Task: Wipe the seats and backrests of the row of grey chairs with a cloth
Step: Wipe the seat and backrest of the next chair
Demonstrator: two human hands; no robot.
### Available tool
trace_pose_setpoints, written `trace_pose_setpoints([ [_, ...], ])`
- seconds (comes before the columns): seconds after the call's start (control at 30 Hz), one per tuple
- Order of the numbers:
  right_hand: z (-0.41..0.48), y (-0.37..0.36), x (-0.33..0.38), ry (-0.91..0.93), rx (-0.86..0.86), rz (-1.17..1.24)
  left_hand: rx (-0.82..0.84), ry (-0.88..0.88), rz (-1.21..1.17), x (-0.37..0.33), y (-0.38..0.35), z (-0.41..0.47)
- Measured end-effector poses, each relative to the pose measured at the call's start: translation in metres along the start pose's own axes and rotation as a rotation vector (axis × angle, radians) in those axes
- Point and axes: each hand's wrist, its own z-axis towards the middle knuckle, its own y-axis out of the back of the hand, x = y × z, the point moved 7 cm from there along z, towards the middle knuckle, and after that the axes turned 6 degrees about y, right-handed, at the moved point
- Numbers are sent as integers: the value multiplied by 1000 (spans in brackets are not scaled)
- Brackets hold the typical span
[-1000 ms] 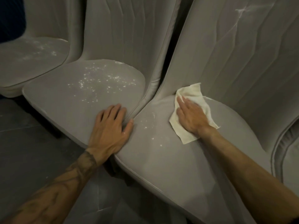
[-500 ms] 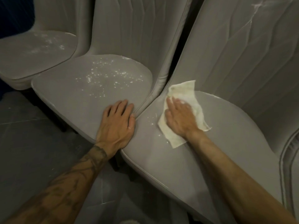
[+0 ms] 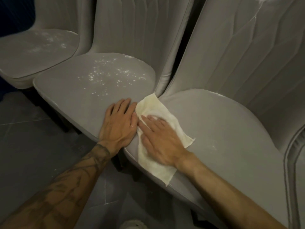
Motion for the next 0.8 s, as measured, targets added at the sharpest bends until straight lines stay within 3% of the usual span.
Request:
trace_pose_setpoints([
  [0.1,-8,11,-19,34,55,-6,-6,-8,-2,0,0,-1],
  [0.23,-5,29,-67,-285,21,-104,-6,-5,2,-1,1,0],
  [0.3,-6,15,-29,-208,-11,-122,-5,-7,7,-1,1,0],
  [0.37,-12,-5,12,-12,-4,-51,-1,-20,-1,-1,1,-1],
  [0.43,-14,-2,6,67,22,-11,1,-27,-3,-2,2,-1],
  [0.53,-19,24,-70,-89,23,-132,-5,-18,-5,-3,4,-1],
  [0.67,-87,51,-171,-450,56,-120,-33,-34,-24,-5,4,1],
  [0.73,-107,51,-168,-566,28,-146,-44,-34,-23,-4,1,1],
  [0.8,-87,35,-117,-499,24,-159,-59,-42,-17,-2,-1,1],
])
